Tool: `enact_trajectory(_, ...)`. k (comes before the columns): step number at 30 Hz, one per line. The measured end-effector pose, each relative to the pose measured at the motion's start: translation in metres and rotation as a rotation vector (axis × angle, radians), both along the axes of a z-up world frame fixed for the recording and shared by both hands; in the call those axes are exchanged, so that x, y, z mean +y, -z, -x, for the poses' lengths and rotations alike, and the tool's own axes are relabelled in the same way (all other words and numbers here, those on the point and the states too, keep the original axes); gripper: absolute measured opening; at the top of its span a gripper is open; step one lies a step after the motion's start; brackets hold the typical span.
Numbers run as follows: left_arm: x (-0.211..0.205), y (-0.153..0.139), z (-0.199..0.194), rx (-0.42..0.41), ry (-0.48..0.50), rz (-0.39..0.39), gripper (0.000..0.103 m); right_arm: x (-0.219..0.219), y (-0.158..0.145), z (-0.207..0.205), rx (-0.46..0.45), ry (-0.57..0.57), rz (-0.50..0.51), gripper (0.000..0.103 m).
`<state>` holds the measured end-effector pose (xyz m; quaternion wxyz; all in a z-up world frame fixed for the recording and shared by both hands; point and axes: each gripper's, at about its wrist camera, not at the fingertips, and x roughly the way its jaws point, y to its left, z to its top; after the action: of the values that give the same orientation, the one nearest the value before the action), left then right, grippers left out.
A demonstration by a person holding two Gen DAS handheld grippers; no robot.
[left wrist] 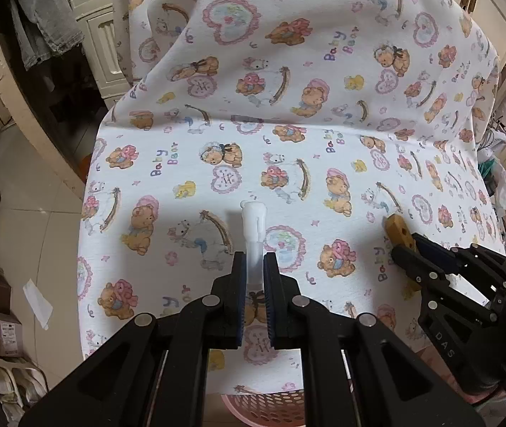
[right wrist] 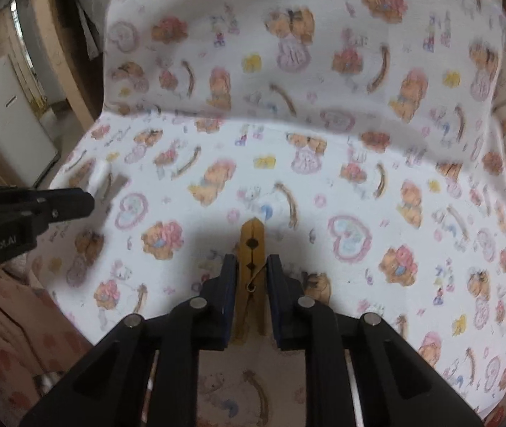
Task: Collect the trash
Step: 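Carry the white piece and clothespin down over the pink wastebasket and open both tools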
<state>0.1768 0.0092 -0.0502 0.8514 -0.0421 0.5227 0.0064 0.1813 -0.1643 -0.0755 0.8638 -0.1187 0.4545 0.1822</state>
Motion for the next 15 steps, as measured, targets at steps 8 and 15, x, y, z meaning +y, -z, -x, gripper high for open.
enact_trajectory(8,0.002,-0.02,0.017,-0.074,-0.018,-0.033,0.008,-0.013,-0.04,0.021,-0.078,0.024,-0.109,0.015)
enact_trajectory(15,-0.002,-0.055,0.055,-0.107,-0.001,0.073,0.008,-0.03,-0.086,0.072,-0.158,0.05,-0.234,0.015)
